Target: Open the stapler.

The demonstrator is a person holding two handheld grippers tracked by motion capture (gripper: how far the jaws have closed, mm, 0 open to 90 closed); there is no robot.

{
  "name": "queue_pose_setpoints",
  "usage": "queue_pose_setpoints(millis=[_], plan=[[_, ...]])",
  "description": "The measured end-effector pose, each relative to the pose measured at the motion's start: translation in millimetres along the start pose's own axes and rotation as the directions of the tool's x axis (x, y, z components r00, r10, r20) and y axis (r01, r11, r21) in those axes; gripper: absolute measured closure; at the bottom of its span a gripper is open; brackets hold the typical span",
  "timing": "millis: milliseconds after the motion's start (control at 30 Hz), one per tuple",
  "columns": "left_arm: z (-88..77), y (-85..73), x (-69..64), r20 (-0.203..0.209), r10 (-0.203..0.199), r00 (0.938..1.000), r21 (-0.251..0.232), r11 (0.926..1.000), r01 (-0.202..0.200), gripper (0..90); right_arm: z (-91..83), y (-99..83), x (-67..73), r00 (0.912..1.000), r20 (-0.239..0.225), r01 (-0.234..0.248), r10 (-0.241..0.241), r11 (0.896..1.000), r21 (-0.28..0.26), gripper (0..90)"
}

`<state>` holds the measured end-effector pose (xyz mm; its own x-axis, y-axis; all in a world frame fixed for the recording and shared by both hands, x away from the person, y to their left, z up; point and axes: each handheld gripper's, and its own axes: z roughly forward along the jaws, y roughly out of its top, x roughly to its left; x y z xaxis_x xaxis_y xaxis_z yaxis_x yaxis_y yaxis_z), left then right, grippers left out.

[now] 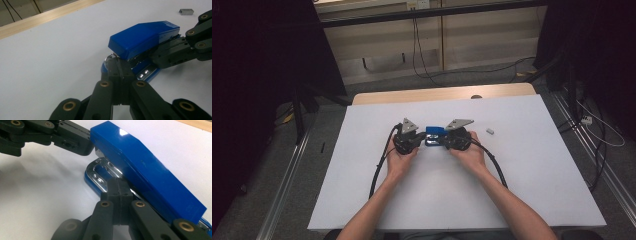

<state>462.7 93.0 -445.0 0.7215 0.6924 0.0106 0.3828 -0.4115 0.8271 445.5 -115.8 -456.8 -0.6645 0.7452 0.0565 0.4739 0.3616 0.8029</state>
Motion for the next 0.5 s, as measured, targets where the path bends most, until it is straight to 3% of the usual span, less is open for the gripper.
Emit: queue_pose_setpoints(millis=[233, 500], plan=[[4.4, 0.4, 4.3, 0.008, -0.043, 0.999, 0.004, 0.9991, 0.043, 90.0, 0.2, 0.0, -0.1, 1.0, 0.001, 0.001, -0.001, 1.0, -0.001, 90.0], [6.0, 2.4, 5.7, 0.008, -0.042, 0.9991, -0.009, 0.9991, 0.042, 90.0, 0.1, -0.1, 0.5, 1.0, 0.007, 0.004, -0.004, 1.0, -0.001, 90.0]])
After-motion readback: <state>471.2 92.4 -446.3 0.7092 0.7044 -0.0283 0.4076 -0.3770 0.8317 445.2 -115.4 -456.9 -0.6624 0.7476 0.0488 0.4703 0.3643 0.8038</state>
